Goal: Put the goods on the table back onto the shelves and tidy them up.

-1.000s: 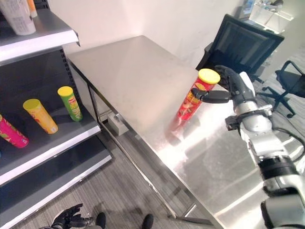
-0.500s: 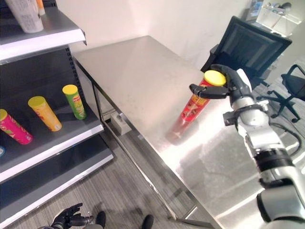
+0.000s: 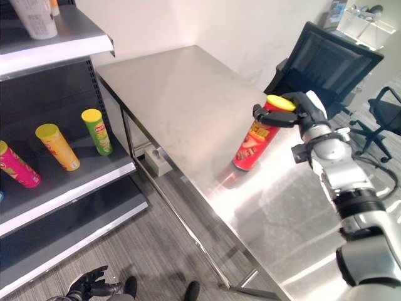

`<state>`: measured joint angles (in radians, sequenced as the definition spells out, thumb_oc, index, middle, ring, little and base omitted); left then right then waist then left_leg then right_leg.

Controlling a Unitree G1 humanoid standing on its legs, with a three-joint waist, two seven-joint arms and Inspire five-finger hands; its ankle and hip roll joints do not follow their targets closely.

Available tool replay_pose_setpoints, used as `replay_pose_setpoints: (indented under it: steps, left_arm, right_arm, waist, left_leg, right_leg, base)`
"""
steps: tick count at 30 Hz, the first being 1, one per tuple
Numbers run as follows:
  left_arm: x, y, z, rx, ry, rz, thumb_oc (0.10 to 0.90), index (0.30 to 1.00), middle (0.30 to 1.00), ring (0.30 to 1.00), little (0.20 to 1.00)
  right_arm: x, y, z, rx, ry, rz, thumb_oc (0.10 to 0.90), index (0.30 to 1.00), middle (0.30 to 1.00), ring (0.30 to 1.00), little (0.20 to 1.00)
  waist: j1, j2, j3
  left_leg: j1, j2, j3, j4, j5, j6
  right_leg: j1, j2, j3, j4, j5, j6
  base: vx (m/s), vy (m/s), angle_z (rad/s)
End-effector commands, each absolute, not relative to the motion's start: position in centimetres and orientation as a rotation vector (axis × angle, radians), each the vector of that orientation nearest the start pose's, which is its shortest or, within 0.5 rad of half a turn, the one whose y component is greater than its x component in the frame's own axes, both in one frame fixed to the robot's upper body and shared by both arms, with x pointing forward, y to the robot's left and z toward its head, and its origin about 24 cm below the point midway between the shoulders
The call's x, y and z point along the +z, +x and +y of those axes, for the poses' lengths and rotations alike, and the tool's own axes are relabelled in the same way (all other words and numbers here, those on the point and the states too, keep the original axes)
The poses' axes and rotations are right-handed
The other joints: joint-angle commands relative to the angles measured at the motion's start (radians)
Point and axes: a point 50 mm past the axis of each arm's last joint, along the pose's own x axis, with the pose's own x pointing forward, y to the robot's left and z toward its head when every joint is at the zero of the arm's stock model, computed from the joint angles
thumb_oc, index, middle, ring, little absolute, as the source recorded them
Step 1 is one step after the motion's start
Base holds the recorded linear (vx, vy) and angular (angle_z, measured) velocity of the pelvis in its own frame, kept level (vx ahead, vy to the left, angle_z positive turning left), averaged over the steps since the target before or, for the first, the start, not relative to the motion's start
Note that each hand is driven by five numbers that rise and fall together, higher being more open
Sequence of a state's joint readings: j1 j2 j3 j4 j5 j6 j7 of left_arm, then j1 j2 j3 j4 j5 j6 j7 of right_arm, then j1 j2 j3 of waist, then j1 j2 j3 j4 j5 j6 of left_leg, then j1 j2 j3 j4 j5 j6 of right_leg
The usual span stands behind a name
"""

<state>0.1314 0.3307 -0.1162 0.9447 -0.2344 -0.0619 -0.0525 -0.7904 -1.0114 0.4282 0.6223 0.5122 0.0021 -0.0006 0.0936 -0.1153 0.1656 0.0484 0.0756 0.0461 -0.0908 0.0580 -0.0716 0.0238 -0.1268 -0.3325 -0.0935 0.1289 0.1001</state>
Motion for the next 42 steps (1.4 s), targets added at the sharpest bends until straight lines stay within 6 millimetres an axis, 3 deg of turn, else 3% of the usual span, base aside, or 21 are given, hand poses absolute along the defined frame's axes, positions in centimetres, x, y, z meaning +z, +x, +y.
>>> replay_pose_setpoints:
  steps: [1,10,14,16,19,21,23,24,25,27,29,31,32,33,34,35,38,39,40,41,42]
  left_arm:
    - [-13.1,11.5,26.9,0.121,0.184,0.966,0.800,0.900,0.900,0.900,0.900]
    - [-12.8,11.4,27.0,0.193,0.126,0.924,0.800,0.900,0.900,0.900,0.900]
    - [-13.0,10.6,27.1,0.214,0.107,0.942,0.800,0.900,0.900,0.900,0.900]
    - [-12.9,10.3,27.2,0.234,0.082,0.931,0.800,0.900,0.900,0.900,0.900]
    - [-13.0,10.3,27.2,0.243,0.069,0.927,0.800,0.900,0.900,0.900,0.900]
    - [-13.0,10.6,27.1,0.261,0.051,0.918,0.800,0.900,0.900,0.900,0.900]
    - [-13.1,10.4,26.9,0.274,0.035,0.919,0.800,0.900,0.900,0.900,0.900]
    - [-13.2,10.0,27.1,0.286,0.040,0.928,0.800,0.900,0.900,0.900,0.900]
    - [-13.2,10.0,27.1,0.286,0.040,0.928,0.800,0.900,0.900,0.900,0.900]
    - [-13.2,9.9,27.1,0.290,0.042,0.921,0.800,0.900,0.900,0.900,0.900]
    - [-13.2,9.8,27.1,0.289,0.047,0.921,0.800,0.900,0.900,0.900,0.900]
    - [-13.2,9.7,27.0,0.278,0.058,0.927,0.800,0.900,0.900,0.900,0.900]
    - [-13.3,9.9,26.6,0.242,0.073,0.930,0.800,0.900,0.900,0.900,0.900]
    - [-13.1,10.4,26.5,0.184,0.128,0.930,0.800,0.900,0.900,0.900,0.900]
    - [-12.9,11.0,26.6,0.156,0.165,0.918,0.800,0.900,0.900,0.900,0.900]
    - [-12.9,11.0,26.6,0.157,0.165,0.918,0.800,0.900,0.900,0.900,0.900]
    - [-12.4,11.5,27.7,0.158,0.220,0.908,0.800,0.900,0.900,0.900,0.900]
    - [-12.2,11.8,28.1,0.176,0.221,0.897,0.800,0.900,0.900,0.900,0.900]
    - [-12.1,11.6,28.3,0.185,0.211,0.900,0.800,0.900,0.900,0.900,0.900]
    - [-12.3,11.2,28.3,0.196,0.200,0.917,0.800,0.900,0.900,0.900,0.900]
    - [-12.3,11.2,28.3,0.196,0.199,0.916,0.800,0.900,0.900,0.900,0.900]
  right_arm:
    - [27.7,34.6,-30.7,-0.181,-0.578,-0.348,0.400,0.300,0.300,0.300,0.300]
    - [29.8,28.9,-28.3,-0.170,-0.274,-0.820,0.400,0.300,0.300,0.300,0.300]
    - [30.6,27.7,-26.4,-0.102,-0.252,-0.919,0.400,0.300,0.300,0.300,0.300]
    - [31.6,26.7,-23.8,0.021,-0.232,-1.017,0.400,0.300,0.300,0.300,0.300]
    - [32.0,26.3,-22.3,0.105,-0.221,-1.054,0.400,0.300,0.300,0.300,0.300]
    - [32.0,26.0,-21.9,0.125,-0.265,-1.059,0.400,0.300,0.300,0.300,0.300]
    - [31.6,26.2,-21.3,0.147,-0.303,-1.040,0.400,0.300,0.300,0.300,0.300]
    - [31.2,26.0,-20.3,0.164,-0.428,-1.035,0.400,0.300,0.300,0.300,0.300]
    - [31.2,26.0,-20.3,0.164,-0.428,-1.035,0.400,0.300,0.300,0.300,0.300]
    - [30.8,25.7,-19.8,0.177,-0.499,-1.035,0.400,0.300,0.300,0.300,0.300]
    - [30.2,25.5,-19.3,0.199,-0.537,-1.026,0.400,0.300,0.300,0.300,0.300]
    - [29.4,25.5,-18.8,0.237,-0.530,-1.003,0.400,0.300,0.300,0.300,0.300]
    - [28.7,25.2,-18.7,0.249,-0.520,-0.986,0.400,0.300,0.300,0.300,0.300]
    - [27.3,25.1,-18.3,0.252,-0.528,-0.952,0.400,0.300,0.300,0.300,0.300]
    - [26.8,25.0,-18.0,0.242,-0.572,-0.946,0.400,0.300,0.300,0.300,0.300]
    - [26.8,25.0,-18.0,0.242,-0.572,-0.946,0.400,0.300,0.300,0.300,0.300]
    - [25.9,24.9,-17.3,0.258,-0.567,-0.938,0.400,0.300,0.300,0.300,0.300]
    - [25.6,24.8,-16.9,0.282,-0.578,-0.937,0.400,0.300,0.300,0.300,0.300]
    - [25.5,24.8,-16.3,0.321,-0.570,-0.936,0.400,0.300,0.300,0.300,0.300]
    - [25.3,24.8,-15.7,0.358,-0.595,-0.933,0.400,0.300,0.300,0.300,0.300]
    - [25.3,24.8,-15.7,0.358,-0.595,-0.934,0.400,0.300,0.300,0.300,0.300]
  waist:
    - [0.006,-0.024,-0.037]
    - [0.020,0.011,-0.050]
    - [0.036,0.020,-0.055]
    - [0.069,0.038,-0.039]
    - [0.100,0.051,-0.008]
    - [0.108,0.055,0.020]
    - [0.112,0.056,0.032]
    - [0.097,0.057,0.029]
    - [0.097,0.057,0.029]
    - [0.079,0.063,0.023]
    - [0.064,0.080,0.013]
    - [0.053,0.104,-0.004]
    - [0.034,0.123,-0.021]
    - [0.035,0.126,-0.032]
    - [0.039,0.121,-0.030]
    - [0.039,0.120,-0.030]
    - [0.027,0.101,-0.011]
    - [0.013,0.104,0.007]
    - [0.013,0.109,0.016]
    - [0.020,0.113,0.026]
    - [0.018,0.112,0.023]
  left_leg:
    - [0.004,0.029,0.033,0.004,-0.064,-0.037]
    - [0.015,0.035,0.016,0.004,-0.071,-0.036]
    - [0.015,0.046,0.002,0.004,-0.059,-0.048]
    - [-0.028,0.067,-0.037,0.004,-0.011,-0.075]
    - [-0.090,0.080,-0.088,0.007,0.035,-0.100]
    - [-0.154,0.085,-0.071,0.035,0.071,-0.111]
    - [-0.160,0.112,-0.008,0.086,0.053,-0.105]
    - [-0.111,0.163,0.023,0.128,0.010,-0.104]
    - [-0.111,0.163,0.023,0.128,0.010,-0.104]
    - [-0.079,0.224,0.047,0.158,0.016,-0.110]
    - [-0.040,0.265,0.053,0.168,0.037,-0.130]
    - [0.006,0.281,0.042,0.151,0.015,-0.157]
    - [0.032,0.262,0.073,0.091,-0.032,-0.155]
    - [0.046,0.183,0.098,0.011,-0.079,-0.123]
    - [0.032,0.128,0.096,0.004,-0.103,-0.097]
    - [0.032,0.127,0.096,0.004,-0.103,-0.096]
    - [-0.005,0.052,0.079,0.004,-0.105,-0.052]
    - [-0.008,0.029,0.070,0.004,-0.097,-0.027]
    - [-0.012,0.012,0.064,0.004,-0.083,-0.004]
    - [-0.015,-0.001,0.056,0.004,-0.071,0.011]
    - [-0.020,-0.001,0.055,0.004,-0.068,0.011]
  right_leg:
    - [0.066,-0.053,0.013,0.006,-0.086,0.083]
    - [0.087,-0.050,0.003,0.006,-0.110,0.077]
    - [0.098,-0.038,-0.004,0.006,-0.126,0.067]
    - [0.092,-0.012,-0.016,0.006,-0.151,0.048]
    - [0.086,0.003,-0.059,0.006,-0.166,0.035]
    - [0.083,-0.012,-0.122,0.006,-0.159,0.036]
    - [0.079,-0.032,-0.162,0.006,-0.147,0.036]
    - [0.068,-0.065,-0.191,0.006,-0.115,0.043]
    - [0.068,-0.065,-0.192,0.006,-0.116,0.043]
    - [0.063,-0.091,-0.216,0.006,-0.099,0.049]
    - [0.062,-0.114,-0.234,0.010,-0.084,0.060]
    - [0.070,-0.132,-0.228,0.015,-0.079,0.084]
    - [0.057,-0.170,-0.244,0.019,-0.040,0.104]
    - [0.014,-0.249,-0.245,0.023,0.037,0.147]
    - [-0.006,-0.298,-0.246,0.022,0.083,0.162]
    - [-0.006,-0.299,-0.246,0.022,0.083,0.162]
    - [-0.047,-0.343,-0.192,0.055,0.128,0.159]
    - [-0.070,-0.289,-0.077,0.111,0.064,0.136]
    - [-0.083,-0.193,-0.006,0.175,-0.033,0.099]
    - [-0.091,-0.100,-0.003,0.225,-0.112,0.065]
    - [-0.095,-0.101,-0.005,0.224,-0.109,0.064]
  base:
    - [0.00,0.000,0.00]
    - [0.00,-0.046,0.04]
    - [-0.02,-0.121,0.10]
    - [-0.18,-0.222,0.29]
    - [-0.20,-0.173,0.46]
    - [-0.24,-0.041,1.49]
    - [-0.24,0.093,1.27]
    - [-0.19,0.145,0.50]
    - [-0.17,0.203,0.30]
    - [-0.10,0.208,0.59]
    - [-0.04,0.352,0.53]
    - [0.02,0.398,0.68]
    - [-0.17,0.760,0.90]
    - [-0.26,1.047,1.03]
    - [-0.20,0.779,0.50]
    - [-0.15,0.486,0.32]
    - [-0.11,0.269,0.26]
    - [-0.17,0.444,0.63]
    - [-0.13,0.415,0.70]
    - [-0.08,0.239,0.32]
    - [-0.07,0.127,-0.01]
